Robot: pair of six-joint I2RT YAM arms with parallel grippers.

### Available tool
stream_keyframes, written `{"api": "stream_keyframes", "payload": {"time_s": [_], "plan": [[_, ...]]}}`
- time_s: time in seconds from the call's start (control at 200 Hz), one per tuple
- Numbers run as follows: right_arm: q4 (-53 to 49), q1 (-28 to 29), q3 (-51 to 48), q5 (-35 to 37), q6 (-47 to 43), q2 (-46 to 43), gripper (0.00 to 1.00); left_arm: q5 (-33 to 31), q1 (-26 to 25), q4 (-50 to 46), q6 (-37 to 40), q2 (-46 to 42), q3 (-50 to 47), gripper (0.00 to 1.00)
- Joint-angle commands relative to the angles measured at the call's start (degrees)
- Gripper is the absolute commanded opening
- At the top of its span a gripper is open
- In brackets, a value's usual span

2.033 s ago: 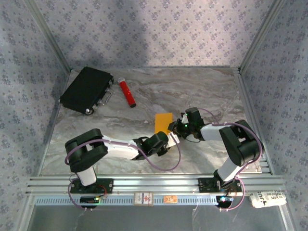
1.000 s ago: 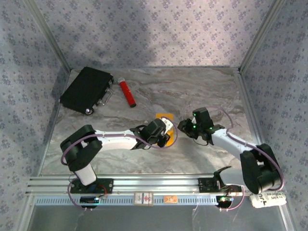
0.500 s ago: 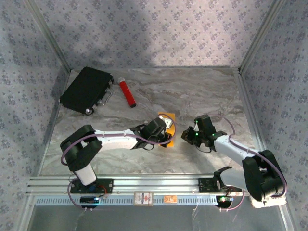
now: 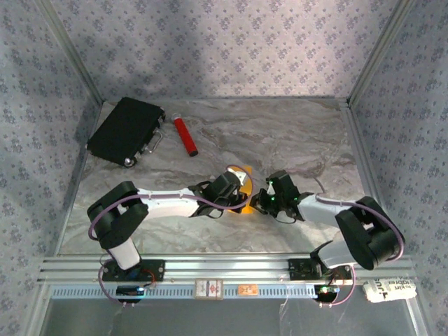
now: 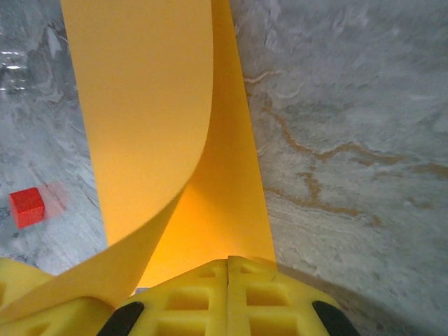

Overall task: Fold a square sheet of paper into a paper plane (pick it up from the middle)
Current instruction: Fold the triangle a second time at the center of the table.

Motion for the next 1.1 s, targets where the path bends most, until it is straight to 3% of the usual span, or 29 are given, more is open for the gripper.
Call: {"api": "stream_keyframes", "payload": {"time_s": [0.0, 0.3, 0.835, 1.094], "plan": [[0.68, 0.92, 1.64, 0.87, 1.13, 2.71, 0.00, -0.55, 0.40, 0.41, 0.20, -1.61, -0.77, 0.00], [-9.24, -1.65, 1.64, 4.41, -4.72, 2.76, 0.00, 2.46, 1.93, 4.18, -2.33, -1.13, -2.23, 0.01], [-10.67, -4.17, 4.91, 1.06, -8.29, 2.67, 0.00, 7.97, 4.53, 6.56, -2.05, 1.78, -1.32, 0.12], [-11.49, -4.26, 5.16, 1.55, -8.39, 3.33, 0.00, 11.01, 5.67, 5.19, 1.66, 2.61, -0.02, 0.12]]}}
